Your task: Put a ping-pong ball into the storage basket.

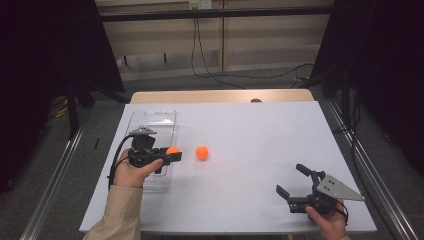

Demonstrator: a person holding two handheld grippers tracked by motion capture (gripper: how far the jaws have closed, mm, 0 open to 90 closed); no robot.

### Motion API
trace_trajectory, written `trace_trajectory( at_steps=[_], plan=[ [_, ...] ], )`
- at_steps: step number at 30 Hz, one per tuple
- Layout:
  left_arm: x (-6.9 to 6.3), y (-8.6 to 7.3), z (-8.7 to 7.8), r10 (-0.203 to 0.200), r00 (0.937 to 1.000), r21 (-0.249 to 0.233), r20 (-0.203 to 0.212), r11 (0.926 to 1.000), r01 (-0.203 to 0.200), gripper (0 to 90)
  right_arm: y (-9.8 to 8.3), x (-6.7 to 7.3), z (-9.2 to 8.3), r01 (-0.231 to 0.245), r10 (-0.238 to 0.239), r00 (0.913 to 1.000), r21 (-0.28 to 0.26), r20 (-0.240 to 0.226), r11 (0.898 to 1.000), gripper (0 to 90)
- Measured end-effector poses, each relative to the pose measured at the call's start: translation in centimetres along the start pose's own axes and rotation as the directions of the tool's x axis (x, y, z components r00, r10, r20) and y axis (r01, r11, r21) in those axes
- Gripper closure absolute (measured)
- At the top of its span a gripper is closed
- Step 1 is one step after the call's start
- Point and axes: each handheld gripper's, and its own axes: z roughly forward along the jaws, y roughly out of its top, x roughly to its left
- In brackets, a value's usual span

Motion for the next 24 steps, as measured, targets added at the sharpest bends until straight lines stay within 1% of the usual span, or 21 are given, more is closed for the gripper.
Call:
trace_trajectory(
  at_steps=[3, 7, 8, 12, 17, 21, 22, 24],
  plan=[
    [0.1, 0.0, -0.1, -0.002, 1.0000, 0.002, -0.003, 1.0000, 0.002, 50.8, 0.0, 0.0, 0.0, 0.000, 0.000, 1.0000, 0.000, 0.001, 1.000, 2.1],
    [0.2, 0.0, -0.4, -0.008, 0.9999, -0.009, -0.010, 0.9999, 0.007, 50.8, 0.0, 0.0, 0.0, 0.001, -0.001, 1.0000, 0.000, -0.001, 1.000, 2.1],
    [0.3, 0.1, -0.5, -0.005, 0.9999, -0.004, -0.011, 1.0000, 0.005, 50.8, 0.0, 0.0, 0.0, 0.001, -0.001, 1.0000, 0.000, -0.001, 1.000, 2.1],
    [0.5, 0.1, -0.7, -0.014, 0.9998, -0.015, -0.015, 0.9998, 0.014, 50.8, 0.0, 0.0, 0.0, 0.001, -0.001, 1.0000, 0.001, -0.001, 1.000, 2.1],
    [0.8, 0.1, -0.9, -0.014, 0.9997, -0.015, -0.018, 0.9998, 0.014, 50.8, 0.0, 0.0, 0.0, 0.001, -0.001, 1.0000, 0.002, -0.001, 1.000, 2.1],
    [0.9, 0.1, -1.0, -0.016, 0.9996, -0.014, -0.022, 0.9998, 0.015, 50.8, 0.0, 0.0, 0.0, 0.000, 0.000, 1.0000, 0.002, -0.002, 1.000, 2.1],
    [0.8, 0.1, -1.0, -0.024, 0.9994, -0.016, -0.024, 0.9996, 0.024, 50.8, 0.0, 0.0, 0.0, 0.000, 0.000, 1.0000, 0.001, -0.002, 1.000, 2.1],
    [0.8, 0.1, -1.1, -0.022, 0.9996, -0.016, -0.021, 0.9996, 0.021, 50.8, 0.0, 0.0, 0.0, 0.000, 0.000, 1.0000, 0.001, -0.002, 1.000, 2.1]
  ],
)
